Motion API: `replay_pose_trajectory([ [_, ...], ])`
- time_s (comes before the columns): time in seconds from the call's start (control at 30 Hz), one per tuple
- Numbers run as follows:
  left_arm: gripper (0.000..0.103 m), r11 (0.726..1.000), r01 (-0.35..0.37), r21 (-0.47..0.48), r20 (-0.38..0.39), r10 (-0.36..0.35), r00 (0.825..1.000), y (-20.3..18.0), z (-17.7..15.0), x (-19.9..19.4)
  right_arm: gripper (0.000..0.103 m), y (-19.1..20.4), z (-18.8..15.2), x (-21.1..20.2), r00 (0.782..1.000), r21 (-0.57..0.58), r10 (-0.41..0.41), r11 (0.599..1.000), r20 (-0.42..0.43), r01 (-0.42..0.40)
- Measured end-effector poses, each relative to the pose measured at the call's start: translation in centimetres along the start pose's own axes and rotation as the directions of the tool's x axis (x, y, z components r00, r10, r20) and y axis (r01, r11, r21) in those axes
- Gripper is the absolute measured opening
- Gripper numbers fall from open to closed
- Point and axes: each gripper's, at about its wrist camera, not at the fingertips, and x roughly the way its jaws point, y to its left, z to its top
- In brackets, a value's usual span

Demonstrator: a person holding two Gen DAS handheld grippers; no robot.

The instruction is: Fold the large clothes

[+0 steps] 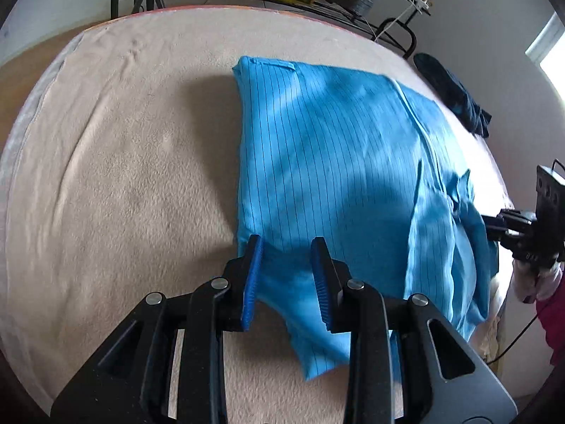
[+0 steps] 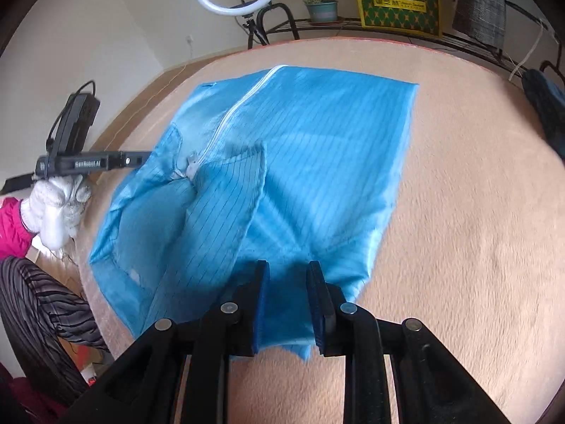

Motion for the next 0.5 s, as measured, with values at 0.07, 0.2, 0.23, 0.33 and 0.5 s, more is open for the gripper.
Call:
replay_pose_trajectory([
  [0.07,0.030,1.000,0.010,-0.014,-0.016,-0.011,1.000,0.2,-0.6,-0.6,0.022,-0.1,-0.7,-0.4,1.000,-0.006,0.003,1.000,-0.024,-0.003],
  [0.2,0.030,0.994,0.055,-0.094,0.024,-0.053,0.998,1.8,-0.8,-3.1,0.032,-0.7,-0.4,-2.6,1.000,0.000,0.017,1.000,-0.011,-0.017],
  [0.23,0.030,0.990,0.079,-0.120,0.038,-0.075,0.996,2.2,-0.7,-3.6,0.038,-1.1,-0.3,-3.4,0.999,0.027,0.032,0.999,0.016,-0.032],
  [0.33,0.050,0.952,0.205,-0.226,0.089,-0.189,0.978,4.1,0.2,-4.6,0.081,-2.4,0.3,-5.0,0.988,0.105,0.053,0.992,0.142,-0.068],
  [0.5,0.052,0.862,0.354,-0.363,0.107,-0.339,0.935,6.0,1.8,-2.9,0.078,-6.2,1.4,-3.5,0.973,0.279,0.123,0.944,0.194,-0.175],
])
